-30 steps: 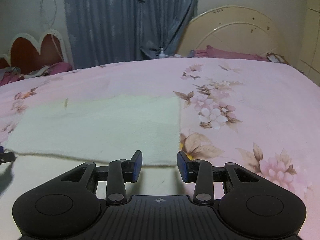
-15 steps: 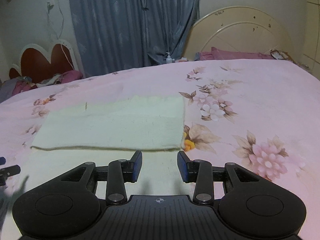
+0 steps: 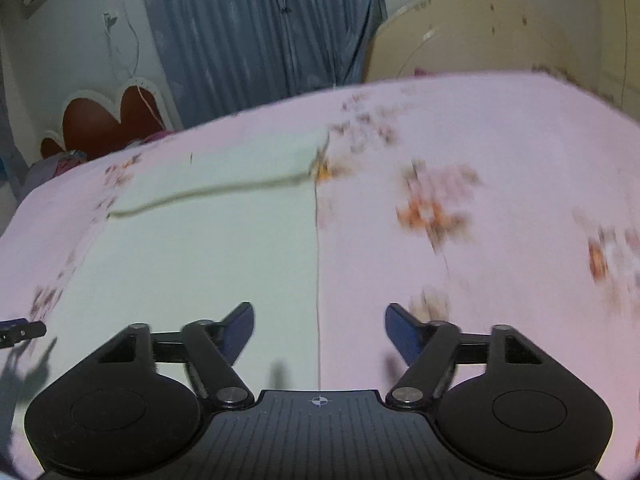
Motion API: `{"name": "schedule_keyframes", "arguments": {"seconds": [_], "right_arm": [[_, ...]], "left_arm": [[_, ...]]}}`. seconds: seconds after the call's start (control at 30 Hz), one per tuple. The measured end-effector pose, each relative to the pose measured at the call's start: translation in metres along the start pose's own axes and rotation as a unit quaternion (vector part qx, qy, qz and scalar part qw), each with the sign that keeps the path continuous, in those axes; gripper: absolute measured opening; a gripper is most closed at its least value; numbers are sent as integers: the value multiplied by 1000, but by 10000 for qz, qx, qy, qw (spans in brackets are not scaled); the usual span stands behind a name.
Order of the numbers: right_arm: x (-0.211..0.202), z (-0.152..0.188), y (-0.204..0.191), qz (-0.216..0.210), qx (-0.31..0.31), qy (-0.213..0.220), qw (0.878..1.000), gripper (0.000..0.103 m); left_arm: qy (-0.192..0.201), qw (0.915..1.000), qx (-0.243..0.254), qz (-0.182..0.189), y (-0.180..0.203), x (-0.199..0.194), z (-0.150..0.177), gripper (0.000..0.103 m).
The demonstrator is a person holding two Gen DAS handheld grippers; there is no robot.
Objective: Fold small clothes
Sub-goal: 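Grasp the end of the green sweater with both tools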
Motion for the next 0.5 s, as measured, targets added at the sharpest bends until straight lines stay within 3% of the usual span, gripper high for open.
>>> {"name": "schedule_keyframes", "arguments": {"seconds": [0.03,0.07,0.2,0.37,0.5], "right_arm": [[-3,10,3,-124,157,-69,9998,52],[-6,17,5,-214,269,-120,9993,48],[-11,47,9,-558,678,-345,9955,47],[-17,63,8,-975,1052,-380,9889,47],[-15,67,5,-1317,1209,-446,9829,46]], "left_arm": [[-110,9997,-173,131,-3,-3,8,49],[-176,9991,-306,221,-7,-5,13,49],[-347,9945,-778,603,-17,-16,30,49],[-590,9790,-1524,1219,-30,-22,47,48],[-668,9648,-2014,1554,-42,-17,52,40]]}}
Point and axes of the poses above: each gripper's, at about its wrist camera, not at the fingertips, and x roughly the way its jaws point, y to its right, z to its underside, the point moved 3 cm from there along x, roughly the way its jaws point, and after that the axes turned 9 degrees about -x, right-handed, at the moved point
